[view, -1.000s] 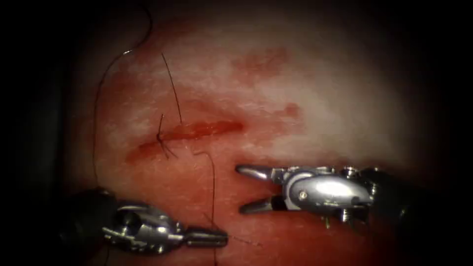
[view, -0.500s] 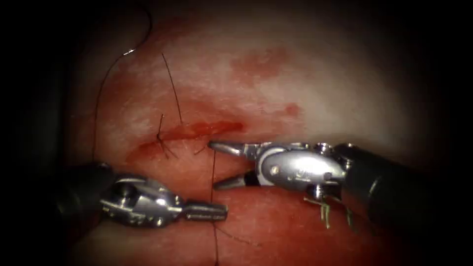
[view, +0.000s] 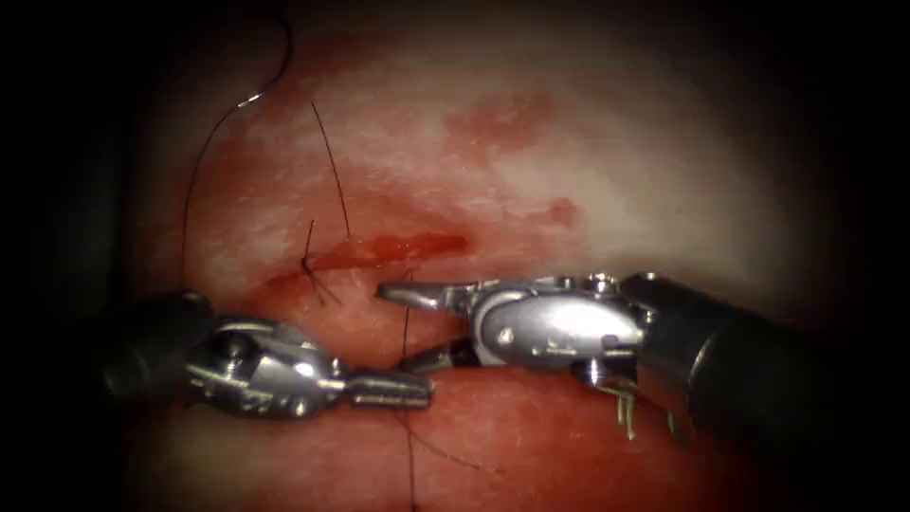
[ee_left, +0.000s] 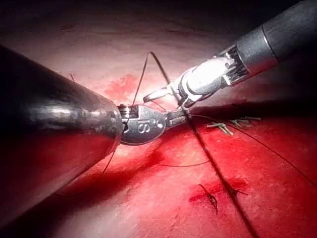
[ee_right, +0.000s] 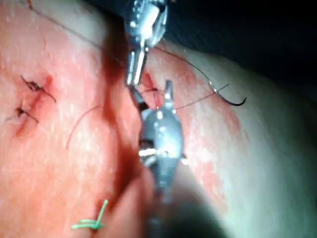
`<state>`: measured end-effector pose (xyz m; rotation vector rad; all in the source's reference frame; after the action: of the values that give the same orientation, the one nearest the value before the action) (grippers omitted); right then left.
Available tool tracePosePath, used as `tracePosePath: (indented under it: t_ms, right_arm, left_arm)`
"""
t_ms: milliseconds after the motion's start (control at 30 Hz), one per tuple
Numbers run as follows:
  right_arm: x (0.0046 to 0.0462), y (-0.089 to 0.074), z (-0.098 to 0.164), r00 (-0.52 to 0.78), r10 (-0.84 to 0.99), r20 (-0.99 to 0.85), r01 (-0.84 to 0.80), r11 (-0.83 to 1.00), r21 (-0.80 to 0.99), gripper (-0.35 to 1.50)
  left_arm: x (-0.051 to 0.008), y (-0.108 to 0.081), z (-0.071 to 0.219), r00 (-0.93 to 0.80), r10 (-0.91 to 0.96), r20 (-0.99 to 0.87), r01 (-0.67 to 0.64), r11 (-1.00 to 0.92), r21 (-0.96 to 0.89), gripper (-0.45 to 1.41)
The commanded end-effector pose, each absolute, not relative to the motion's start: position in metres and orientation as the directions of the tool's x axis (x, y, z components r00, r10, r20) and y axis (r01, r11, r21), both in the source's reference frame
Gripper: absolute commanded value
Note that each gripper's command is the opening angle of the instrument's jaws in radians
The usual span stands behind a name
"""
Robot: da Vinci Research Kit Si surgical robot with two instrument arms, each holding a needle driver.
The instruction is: Wound Closure
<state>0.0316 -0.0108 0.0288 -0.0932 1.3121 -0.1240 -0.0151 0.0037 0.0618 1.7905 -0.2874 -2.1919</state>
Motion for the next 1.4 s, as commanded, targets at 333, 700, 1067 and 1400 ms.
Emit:
tracePosePath:
  t_ms: [333, 700, 1067, 1400]
  right_arm:
    - [0.0323, -0.0108, 0.0302, 0.259, -0.236, -0.936, 0.235, 0.956, -0.176, -0.35]
    - [0.0317, -0.009, 0.0323, 0.296, -0.198, -0.935, 0.21, 0.968, -0.138, -0.35]
    - [0.0299, -0.0053, 0.0356, 0.324, -0.115, -0.939, 0.152, 0.986, -0.068, -0.35]
    - [0.0294, -0.0017, 0.0384, 0.334, 0.08, -0.939, 0.069, 0.992, 0.109, -0.35]
  left_arm:
    - [-0.0153, 0.0044, 0.0623, -0.177, -0.311, -0.934, 0.084, -0.95, 0.3, 0.47]
    - [-0.0148, 0.0043, 0.0614, -0.181, -0.241, -0.954, -0.054, -0.966, 0.254, 1.03]
    - [-0.0135, 0.003, 0.0591, -0.151, -0.266, -0.952, -0.088, -0.956, 0.281, 0.78]
    - [-0.0163, 0.003, 0.0598, -0.168, -0.331, -0.929, -0.09, -0.933, 0.348, 0.36]
